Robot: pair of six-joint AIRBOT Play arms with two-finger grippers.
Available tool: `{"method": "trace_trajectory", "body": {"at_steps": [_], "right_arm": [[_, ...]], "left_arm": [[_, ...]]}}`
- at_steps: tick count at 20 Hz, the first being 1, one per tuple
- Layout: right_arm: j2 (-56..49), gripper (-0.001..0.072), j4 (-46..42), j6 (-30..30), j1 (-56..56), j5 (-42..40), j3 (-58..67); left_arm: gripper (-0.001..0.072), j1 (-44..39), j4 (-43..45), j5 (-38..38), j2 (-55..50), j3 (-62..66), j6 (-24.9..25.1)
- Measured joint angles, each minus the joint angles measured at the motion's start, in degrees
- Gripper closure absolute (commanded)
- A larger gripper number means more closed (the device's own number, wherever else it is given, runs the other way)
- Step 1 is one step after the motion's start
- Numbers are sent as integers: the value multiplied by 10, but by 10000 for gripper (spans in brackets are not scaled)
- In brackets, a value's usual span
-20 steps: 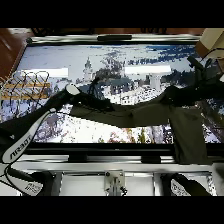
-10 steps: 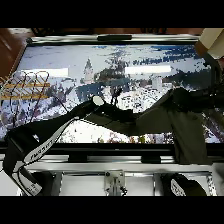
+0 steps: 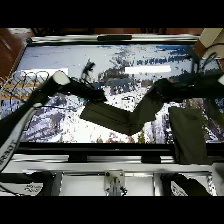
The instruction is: Fold the shirts.
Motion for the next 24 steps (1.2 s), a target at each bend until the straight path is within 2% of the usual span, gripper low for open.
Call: {"method": "trace_trajectory", "body": {"at_steps": [2,7,11,12,15,18,20,24], "right_arm": [[-44,633,-1,-1,59,-48,0],[-172,632,0,0,185,-187,0],[-261,622,18,15,240,-275,0],[-276,573,32,16,247,-292,0],[-306,259,78,18,261,-337,0],[-317,251,126,-1,265,-353,0],[-317,251,151,-28,261,-335,0],[-286,251,126,-51,217,-275,0]], "left_arm": [[680,65,40,-21,62,0,-9],[680,207,75,-66,212,0,-17],[680,265,83,-89,302,0,-19],[680,271,83,-93,318,0,-20],[680,281,85,-96,342,-5,-26],[679,285,85,-92,348,-30,-29],[680,286,87,-87,349,-54,-30],[679,287,87,-78,350,-95,-30]]}}
